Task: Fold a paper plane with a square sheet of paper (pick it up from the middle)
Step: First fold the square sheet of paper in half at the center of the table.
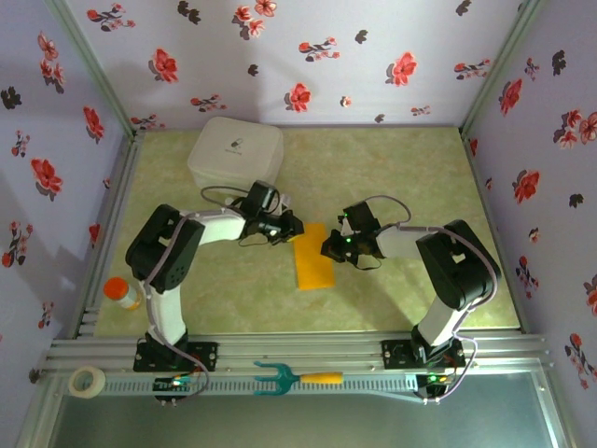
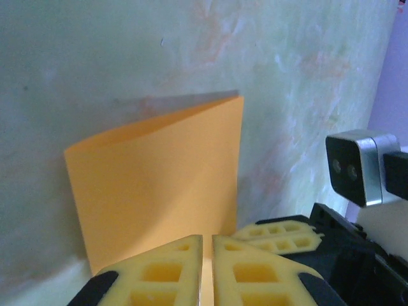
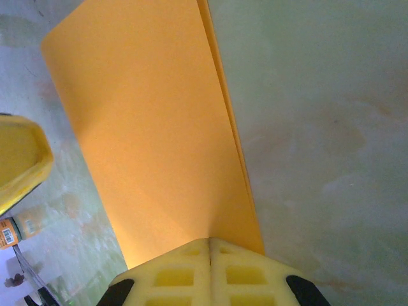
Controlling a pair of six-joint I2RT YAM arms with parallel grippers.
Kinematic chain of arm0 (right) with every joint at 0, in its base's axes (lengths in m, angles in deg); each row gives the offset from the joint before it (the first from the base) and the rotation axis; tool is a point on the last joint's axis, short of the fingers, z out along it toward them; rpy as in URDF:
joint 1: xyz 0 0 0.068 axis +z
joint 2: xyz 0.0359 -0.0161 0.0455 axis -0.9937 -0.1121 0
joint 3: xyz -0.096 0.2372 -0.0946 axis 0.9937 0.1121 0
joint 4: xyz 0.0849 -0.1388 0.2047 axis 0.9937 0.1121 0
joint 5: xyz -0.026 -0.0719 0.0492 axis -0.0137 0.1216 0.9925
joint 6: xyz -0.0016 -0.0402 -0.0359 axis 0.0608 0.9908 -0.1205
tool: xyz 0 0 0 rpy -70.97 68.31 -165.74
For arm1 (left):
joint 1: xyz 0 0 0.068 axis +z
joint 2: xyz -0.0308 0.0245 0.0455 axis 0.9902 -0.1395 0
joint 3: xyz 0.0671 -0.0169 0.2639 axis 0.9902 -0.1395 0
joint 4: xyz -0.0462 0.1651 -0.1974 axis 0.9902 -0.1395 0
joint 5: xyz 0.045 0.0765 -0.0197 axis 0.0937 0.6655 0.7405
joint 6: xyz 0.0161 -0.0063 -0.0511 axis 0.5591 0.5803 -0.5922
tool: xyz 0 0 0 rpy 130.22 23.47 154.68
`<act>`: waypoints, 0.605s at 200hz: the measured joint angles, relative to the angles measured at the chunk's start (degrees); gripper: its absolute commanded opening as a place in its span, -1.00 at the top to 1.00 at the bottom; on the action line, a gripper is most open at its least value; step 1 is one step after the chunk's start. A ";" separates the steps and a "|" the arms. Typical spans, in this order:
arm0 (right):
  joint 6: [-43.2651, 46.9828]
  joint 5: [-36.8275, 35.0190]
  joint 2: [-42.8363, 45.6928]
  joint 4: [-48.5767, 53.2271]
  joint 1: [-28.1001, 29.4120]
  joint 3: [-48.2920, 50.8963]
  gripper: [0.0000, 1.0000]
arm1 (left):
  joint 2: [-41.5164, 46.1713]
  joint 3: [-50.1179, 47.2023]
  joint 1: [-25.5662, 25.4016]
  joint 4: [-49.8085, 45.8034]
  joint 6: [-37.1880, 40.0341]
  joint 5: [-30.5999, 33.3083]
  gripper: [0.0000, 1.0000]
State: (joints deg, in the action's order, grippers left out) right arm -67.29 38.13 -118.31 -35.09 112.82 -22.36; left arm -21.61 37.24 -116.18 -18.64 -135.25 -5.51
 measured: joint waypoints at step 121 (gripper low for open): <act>0.15 -6.43 12.17 12.04 -0.13 0.70 0.17 | -4.07 0.07 1.49 1.18 1.05 0.00 0.75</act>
State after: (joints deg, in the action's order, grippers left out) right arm -67.14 31.70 -106.13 -23.05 112.69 -21.67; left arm -25.67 37.31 -114.69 -17.46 -134.20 -5.51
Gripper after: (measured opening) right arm 0.402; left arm 0.127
